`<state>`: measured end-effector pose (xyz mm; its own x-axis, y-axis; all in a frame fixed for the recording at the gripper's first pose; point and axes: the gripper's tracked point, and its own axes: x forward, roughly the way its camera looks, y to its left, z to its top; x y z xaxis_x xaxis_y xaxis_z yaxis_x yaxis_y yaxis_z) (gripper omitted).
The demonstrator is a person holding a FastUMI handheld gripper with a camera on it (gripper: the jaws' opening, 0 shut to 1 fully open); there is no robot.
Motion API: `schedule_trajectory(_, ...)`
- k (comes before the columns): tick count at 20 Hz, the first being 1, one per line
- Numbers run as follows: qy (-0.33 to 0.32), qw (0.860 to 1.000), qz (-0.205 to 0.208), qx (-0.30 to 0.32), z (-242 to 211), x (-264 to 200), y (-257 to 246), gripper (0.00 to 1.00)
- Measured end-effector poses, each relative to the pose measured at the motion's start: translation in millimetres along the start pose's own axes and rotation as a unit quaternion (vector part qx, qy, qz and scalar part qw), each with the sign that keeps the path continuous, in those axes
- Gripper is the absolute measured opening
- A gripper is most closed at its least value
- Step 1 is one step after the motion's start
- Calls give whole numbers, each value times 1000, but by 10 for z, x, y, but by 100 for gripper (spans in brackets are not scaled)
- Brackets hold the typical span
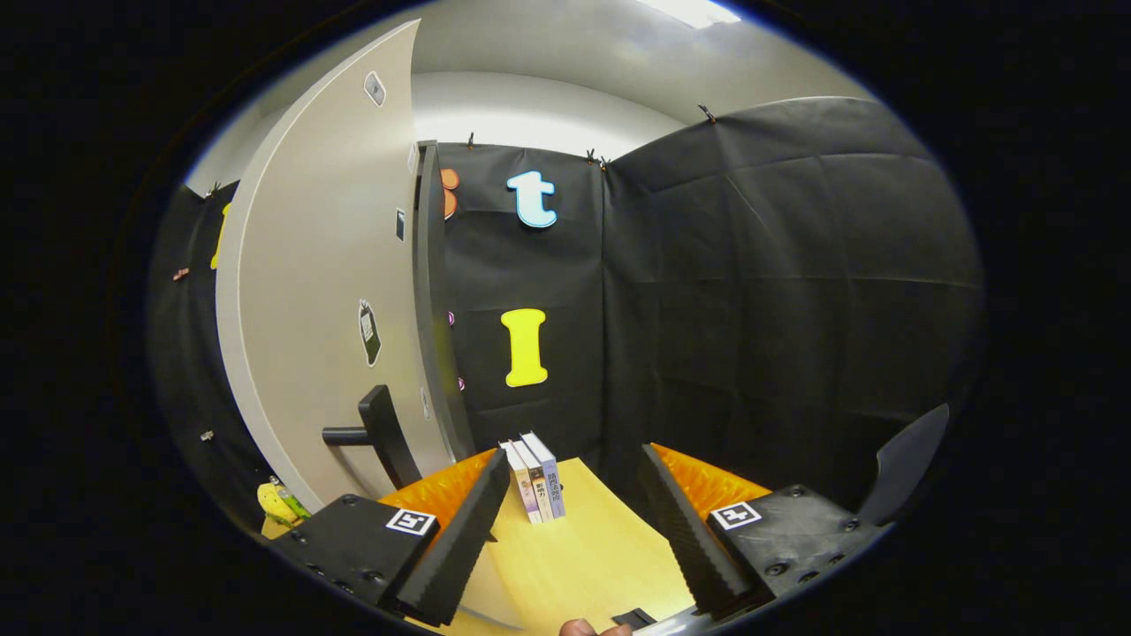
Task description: Open the shoe cabinet door, grab the shoes and put them into the shoe cabinet, then close the shoe cabinet door.
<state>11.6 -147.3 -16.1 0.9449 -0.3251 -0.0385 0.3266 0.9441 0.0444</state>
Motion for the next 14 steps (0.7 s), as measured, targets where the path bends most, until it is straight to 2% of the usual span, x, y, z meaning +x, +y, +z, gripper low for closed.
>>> schedule_trajectory(6,9,999,48,-4,-18,-137,447,97)
schedule_trajectory(14,16,992,127,-2,-106,-291,1391,98)
